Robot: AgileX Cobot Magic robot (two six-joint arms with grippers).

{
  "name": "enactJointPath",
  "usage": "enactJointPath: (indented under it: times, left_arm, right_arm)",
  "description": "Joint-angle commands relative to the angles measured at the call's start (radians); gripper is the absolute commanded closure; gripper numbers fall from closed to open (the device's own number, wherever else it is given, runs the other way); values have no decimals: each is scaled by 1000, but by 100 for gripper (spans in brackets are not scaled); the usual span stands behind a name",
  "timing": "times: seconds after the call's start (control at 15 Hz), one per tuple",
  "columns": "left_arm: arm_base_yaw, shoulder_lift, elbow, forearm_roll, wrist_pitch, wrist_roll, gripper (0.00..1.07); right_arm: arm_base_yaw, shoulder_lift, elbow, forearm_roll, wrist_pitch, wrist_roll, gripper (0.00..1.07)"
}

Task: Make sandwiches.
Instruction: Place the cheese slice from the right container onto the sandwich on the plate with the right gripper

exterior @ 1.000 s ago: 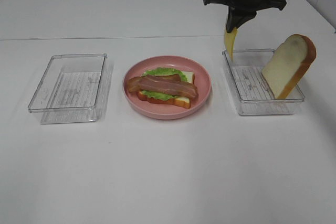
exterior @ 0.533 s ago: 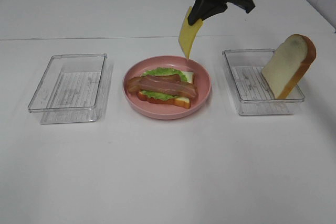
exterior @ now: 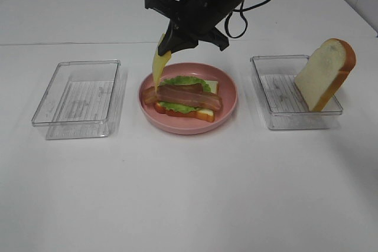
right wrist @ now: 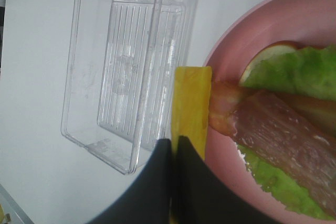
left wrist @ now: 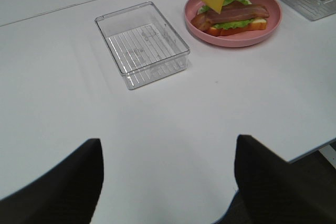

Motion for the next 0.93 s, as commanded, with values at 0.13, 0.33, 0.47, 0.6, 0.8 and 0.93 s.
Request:
enactJointPath:
  times: [0.13,0.33,0.47,0.6,0.8,0.93]
  left_arm:
    - [0,-21,5,1,-11,-8,39]
    - [0,-21,5,1,-11,-8,39]
    - [0,-21,5,1,-11,-8,39]
    - [0,-21,5,1,-11,-8,39]
    - [0,-21,5,1,-11,-8,39]
    - [0,-21,5,1,-11,-8,39]
  right_arm:
    - [2,62,10,24,-27,-7,107]
    - [-8,73,10,-10,-34,27,107]
    - [-21,73,10,-92,-22,94,107]
    - [-21,73,9,-198,-12,157,107]
    - [-21,73,9,-295,11,200,107]
    - [-19,73,9,-316,15,205,107]
